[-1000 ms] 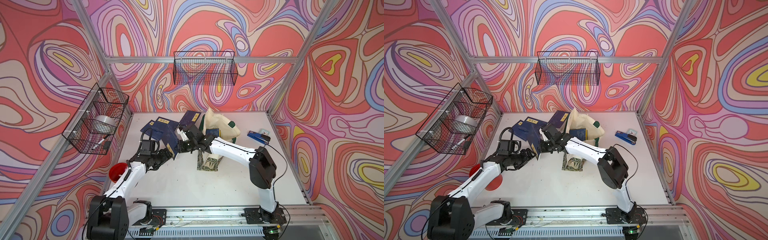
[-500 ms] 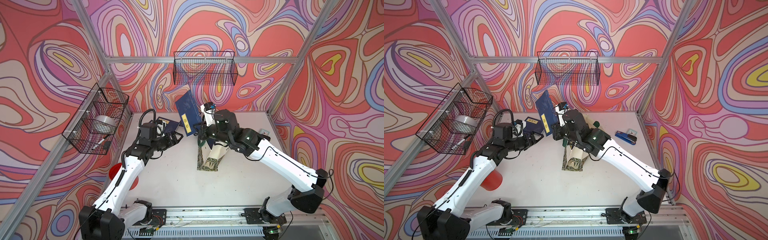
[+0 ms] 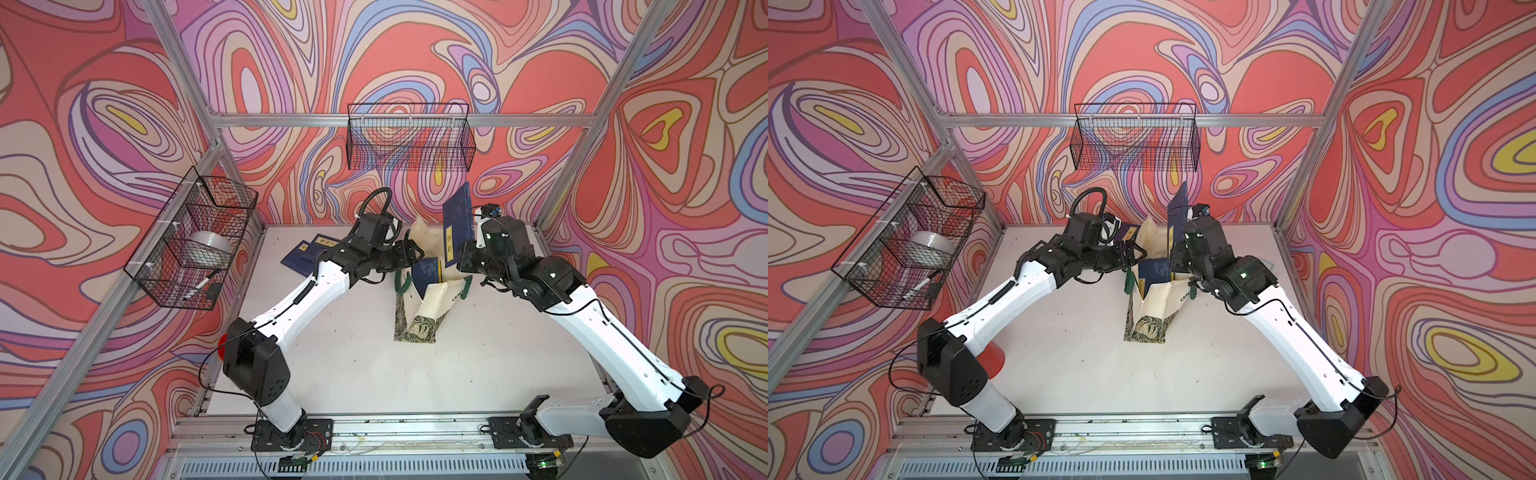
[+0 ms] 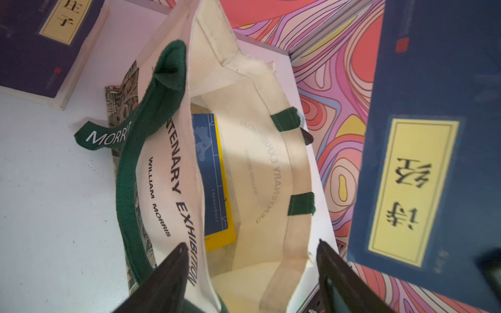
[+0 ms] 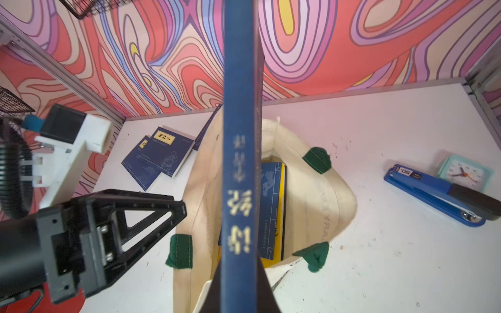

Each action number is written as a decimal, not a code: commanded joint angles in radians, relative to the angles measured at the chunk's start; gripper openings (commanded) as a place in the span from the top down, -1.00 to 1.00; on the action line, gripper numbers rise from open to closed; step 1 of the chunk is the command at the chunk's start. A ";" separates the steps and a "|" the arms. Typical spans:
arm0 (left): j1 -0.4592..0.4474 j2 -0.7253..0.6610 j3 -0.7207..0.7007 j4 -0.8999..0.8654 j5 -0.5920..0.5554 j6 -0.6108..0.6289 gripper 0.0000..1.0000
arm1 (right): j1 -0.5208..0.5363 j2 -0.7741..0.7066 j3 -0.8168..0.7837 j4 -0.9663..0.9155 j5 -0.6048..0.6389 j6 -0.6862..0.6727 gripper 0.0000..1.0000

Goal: Put the books into the canvas bag
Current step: Place the book in the canvas bag.

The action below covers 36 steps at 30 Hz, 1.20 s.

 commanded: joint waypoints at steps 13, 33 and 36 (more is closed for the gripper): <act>-0.009 0.069 0.048 -0.139 -0.181 0.047 0.51 | -0.053 0.198 0.035 -0.014 -0.248 0.072 1.00; -0.011 0.120 0.092 -0.091 -0.147 0.001 0.89 | -0.066 0.136 0.083 -0.093 -0.285 0.059 1.00; -0.011 0.114 0.094 -0.098 -0.154 0.007 0.89 | -0.066 0.175 0.077 -0.108 -0.288 0.065 1.00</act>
